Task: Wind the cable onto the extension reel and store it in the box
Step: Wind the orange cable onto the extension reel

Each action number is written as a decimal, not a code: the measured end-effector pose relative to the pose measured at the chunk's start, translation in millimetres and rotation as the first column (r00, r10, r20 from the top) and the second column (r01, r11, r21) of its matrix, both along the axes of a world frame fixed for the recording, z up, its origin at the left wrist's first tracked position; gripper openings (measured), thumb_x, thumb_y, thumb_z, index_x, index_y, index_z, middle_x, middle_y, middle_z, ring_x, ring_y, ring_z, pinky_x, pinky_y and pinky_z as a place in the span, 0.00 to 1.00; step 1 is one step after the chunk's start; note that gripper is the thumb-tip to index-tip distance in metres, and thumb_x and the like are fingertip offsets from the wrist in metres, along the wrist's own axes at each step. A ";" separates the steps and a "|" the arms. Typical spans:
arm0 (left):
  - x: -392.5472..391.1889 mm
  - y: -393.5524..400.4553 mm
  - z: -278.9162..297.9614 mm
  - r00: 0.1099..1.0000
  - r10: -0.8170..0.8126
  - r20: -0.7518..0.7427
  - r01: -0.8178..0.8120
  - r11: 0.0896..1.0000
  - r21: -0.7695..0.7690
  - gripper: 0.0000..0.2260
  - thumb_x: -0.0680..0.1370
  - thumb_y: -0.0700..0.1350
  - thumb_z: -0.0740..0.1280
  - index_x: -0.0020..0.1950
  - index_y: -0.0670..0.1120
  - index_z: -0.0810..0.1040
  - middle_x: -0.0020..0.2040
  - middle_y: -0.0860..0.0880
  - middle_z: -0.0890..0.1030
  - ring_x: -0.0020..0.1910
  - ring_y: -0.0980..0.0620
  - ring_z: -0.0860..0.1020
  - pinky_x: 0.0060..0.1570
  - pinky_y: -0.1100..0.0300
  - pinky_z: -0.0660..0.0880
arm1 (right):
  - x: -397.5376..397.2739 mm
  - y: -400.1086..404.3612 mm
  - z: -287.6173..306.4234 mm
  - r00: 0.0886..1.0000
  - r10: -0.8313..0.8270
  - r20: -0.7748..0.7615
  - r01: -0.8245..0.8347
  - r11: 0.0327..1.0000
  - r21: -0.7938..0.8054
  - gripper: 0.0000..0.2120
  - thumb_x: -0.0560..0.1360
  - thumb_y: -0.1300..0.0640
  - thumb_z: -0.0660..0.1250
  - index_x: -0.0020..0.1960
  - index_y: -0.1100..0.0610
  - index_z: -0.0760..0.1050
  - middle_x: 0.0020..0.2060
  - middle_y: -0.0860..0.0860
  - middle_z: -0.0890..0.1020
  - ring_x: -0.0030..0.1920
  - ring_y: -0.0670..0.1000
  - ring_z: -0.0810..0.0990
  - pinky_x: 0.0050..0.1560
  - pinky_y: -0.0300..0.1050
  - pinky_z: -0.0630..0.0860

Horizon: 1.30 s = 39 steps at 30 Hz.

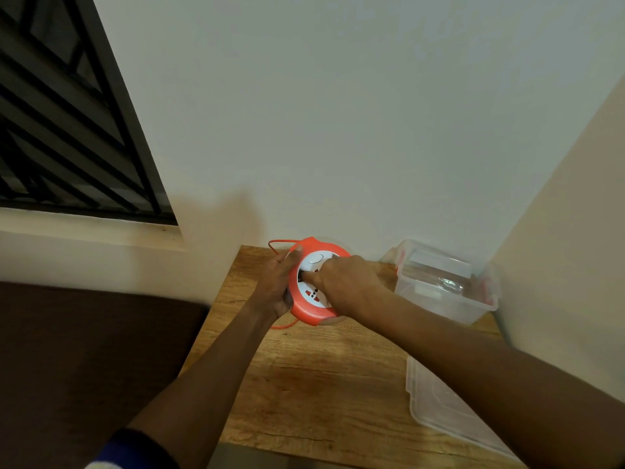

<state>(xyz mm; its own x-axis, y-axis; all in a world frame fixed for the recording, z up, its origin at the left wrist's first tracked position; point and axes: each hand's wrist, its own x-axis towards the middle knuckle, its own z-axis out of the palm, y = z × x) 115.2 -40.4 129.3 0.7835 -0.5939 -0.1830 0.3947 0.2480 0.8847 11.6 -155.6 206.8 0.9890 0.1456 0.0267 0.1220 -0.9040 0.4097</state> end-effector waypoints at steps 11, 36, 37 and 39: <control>-5.1 -9.2 0.3 0.977 0.205 -0.066 -0.210 0.974 -0.083 0.16 0.81 0.50 0.69 0.66 0.44 0.80 0.56 0.41 0.87 0.51 0.41 0.87 0.42 0.46 0.84 | 16.9 5.6 3.7 0.837 -0.537 -0.102 0.429 0.530 0.731 0.25 0.75 0.44 0.65 0.68 0.54 0.70 0.59 0.54 0.80 0.51 0.55 0.80 0.40 0.44 0.72; 5.3 -4.8 2.3 0.991 0.129 0.023 -0.129 0.992 -0.012 0.17 0.81 0.49 0.69 0.66 0.41 0.80 0.61 0.37 0.84 0.58 0.34 0.83 0.56 0.37 0.81 | 9.6 5.0 -14.9 0.906 -0.411 0.099 0.312 0.809 0.498 0.31 0.73 0.36 0.61 0.71 0.50 0.66 0.55 0.52 0.82 0.49 0.54 0.82 0.40 0.45 0.74; 1.0 -6.9 2.1 0.985 0.170 0.026 -0.170 0.985 -0.025 0.14 0.82 0.47 0.69 0.63 0.41 0.81 0.59 0.37 0.84 0.56 0.35 0.83 0.55 0.38 0.82 | 12.7 7.0 -15.1 0.877 -0.477 0.051 0.364 0.731 0.577 0.30 0.73 0.36 0.61 0.70 0.51 0.68 0.56 0.52 0.82 0.50 0.54 0.81 0.41 0.45 0.73; -7.7 -11.0 2.5 0.969 0.247 0.013 -0.247 0.969 -0.030 0.09 0.82 0.46 0.69 0.58 0.42 0.83 0.56 0.38 0.85 0.53 0.36 0.85 0.51 0.42 0.83 | 17.3 6.6 -15.6 0.825 -0.562 -0.063 0.420 0.535 0.733 0.28 0.74 0.38 0.61 0.68 0.53 0.71 0.59 0.52 0.80 0.54 0.55 0.80 0.44 0.45 0.73</control>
<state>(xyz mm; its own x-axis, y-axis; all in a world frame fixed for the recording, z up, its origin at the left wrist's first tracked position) 107.5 -51.5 131.8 0.9093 -0.3863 -0.1548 0.3033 0.3605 0.8821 28.8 -149.0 191.1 0.8665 -0.4952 0.0630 -0.4345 -0.8103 -0.3932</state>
